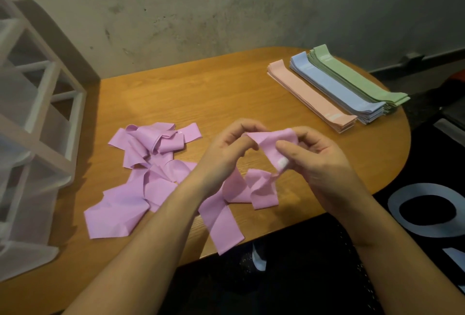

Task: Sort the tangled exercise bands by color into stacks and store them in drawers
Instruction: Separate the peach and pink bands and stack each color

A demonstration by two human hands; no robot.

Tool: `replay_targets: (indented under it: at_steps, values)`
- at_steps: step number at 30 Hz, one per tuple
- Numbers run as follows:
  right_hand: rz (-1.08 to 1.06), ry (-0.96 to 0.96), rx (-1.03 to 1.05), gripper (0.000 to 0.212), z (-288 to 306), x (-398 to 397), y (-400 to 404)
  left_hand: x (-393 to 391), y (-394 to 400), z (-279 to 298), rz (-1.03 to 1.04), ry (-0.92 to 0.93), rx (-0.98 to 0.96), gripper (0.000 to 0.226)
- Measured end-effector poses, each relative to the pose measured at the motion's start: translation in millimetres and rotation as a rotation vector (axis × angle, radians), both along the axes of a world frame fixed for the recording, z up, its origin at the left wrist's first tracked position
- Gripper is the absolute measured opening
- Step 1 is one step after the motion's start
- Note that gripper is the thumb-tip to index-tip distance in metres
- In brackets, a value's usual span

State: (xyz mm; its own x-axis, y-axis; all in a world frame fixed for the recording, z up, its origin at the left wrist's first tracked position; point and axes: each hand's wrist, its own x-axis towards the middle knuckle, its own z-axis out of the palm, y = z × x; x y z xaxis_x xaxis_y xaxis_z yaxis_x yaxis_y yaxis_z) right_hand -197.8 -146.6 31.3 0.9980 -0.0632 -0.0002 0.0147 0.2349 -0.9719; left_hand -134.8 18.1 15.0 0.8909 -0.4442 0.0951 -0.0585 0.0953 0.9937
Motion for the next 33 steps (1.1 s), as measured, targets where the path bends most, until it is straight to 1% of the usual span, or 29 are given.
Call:
replay_targets:
  at_steps: [2, 3, 7, 10, 12, 14, 17, 19, 22, 26, 27, 29, 32, 33]
  values:
    - [-0.027, 0.006, 0.042, 0.020, 3, 0, 0, -4, -4, -5, -0.026, 0.048, -0.021, 0.018]
    - [-0.046, 0.008, 0.043, 0.022, 5, 0, 1, -6, -6, -7, -0.025, 0.044, -0.019, 0.020]
    - [-0.112, -0.010, -0.018, 0.029, 12, -1, -1, -9, -14, -12, 0.074, -0.066, 0.074, 0.026]
    - [-0.153, -0.046, -0.099, 0.024, 16, -2, -5, -11, -17, -7, 0.102, -0.108, 0.085, 0.026]
    - [-0.186, -0.105, -0.195, 0.020, 20, -3, -7, -13, -18, -1, 0.092, -0.112, 0.032, 0.027]
    - [-0.200, -0.159, -0.210, 0.019, 24, -3, -10, -16, -20, 6, 0.060, -0.112, -0.035, 0.029]
    - [-0.174, -0.216, -0.228, 0.015, 29, 0, -12, -20, -22, 15, -0.007, -0.050, -0.146, 0.037]
    - [-0.164, -0.234, -0.271, 0.020, 32, 2, -13, -19, -22, 21, -0.016, -0.046, -0.157, 0.042]
    - [-0.173, -0.284, -0.344, 0.023, 34, 6, -16, -20, -29, 28, -0.010, -0.120, -0.135, 0.031]
    - [-0.179, -0.345, -0.400, 0.018, 32, 7, -20, -28, -39, 33, -0.014, -0.142, -0.078, 0.025]
    - [-0.178, -0.345, -0.401, 0.022, 32, 6, -20, -30, -40, 35, -0.014, -0.146, -0.070, 0.024]
    - [-0.173, -0.338, -0.377, 0.032, 31, 5, -22, -28, -40, 35, 0.005, -0.129, -0.071, 0.023]
    - [-0.169, -0.323, -0.292, 0.023, 29, 6, -25, -27, -40, 35, 0.005, -0.091, -0.084, 0.018]
    - [-0.163, -0.323, -0.279, 0.022, 28, 6, -25, -27, -40, 35, -0.006, -0.089, -0.085, 0.020]
